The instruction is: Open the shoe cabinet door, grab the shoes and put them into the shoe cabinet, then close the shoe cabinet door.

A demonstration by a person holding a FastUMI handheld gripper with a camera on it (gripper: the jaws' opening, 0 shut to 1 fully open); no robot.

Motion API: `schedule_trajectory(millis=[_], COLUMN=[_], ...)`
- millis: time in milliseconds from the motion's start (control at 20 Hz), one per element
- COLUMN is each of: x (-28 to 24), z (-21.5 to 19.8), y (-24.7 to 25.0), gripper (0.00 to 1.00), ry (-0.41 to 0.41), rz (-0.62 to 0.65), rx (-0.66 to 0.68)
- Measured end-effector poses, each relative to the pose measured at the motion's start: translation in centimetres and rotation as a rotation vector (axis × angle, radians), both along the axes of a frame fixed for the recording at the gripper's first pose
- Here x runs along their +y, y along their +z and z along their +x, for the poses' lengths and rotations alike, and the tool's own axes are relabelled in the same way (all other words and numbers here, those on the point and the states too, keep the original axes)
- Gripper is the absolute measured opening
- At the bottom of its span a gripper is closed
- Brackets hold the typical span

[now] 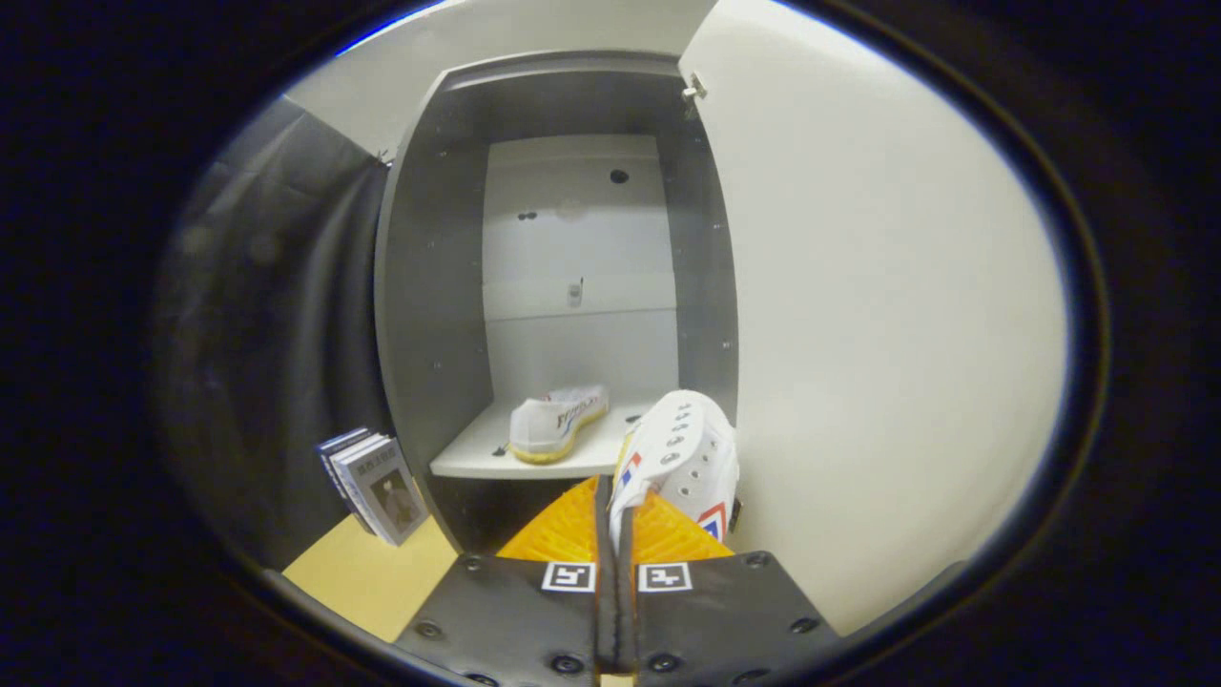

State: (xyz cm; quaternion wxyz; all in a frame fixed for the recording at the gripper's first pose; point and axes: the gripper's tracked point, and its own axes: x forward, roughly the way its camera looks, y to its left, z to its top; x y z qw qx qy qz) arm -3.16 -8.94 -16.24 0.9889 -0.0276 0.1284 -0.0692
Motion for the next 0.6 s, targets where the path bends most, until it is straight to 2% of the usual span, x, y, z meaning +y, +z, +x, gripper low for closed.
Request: schedule_trajectory(millis=[350, 600], x=[0.8, 0.2], z=[8.1, 13.7], y=[2.8, 2.1], gripper=[0.02, 0.02], ry=[0.022, 0.030], rz=[-0.058, -0.078], rx=[-0.060, -0.039])
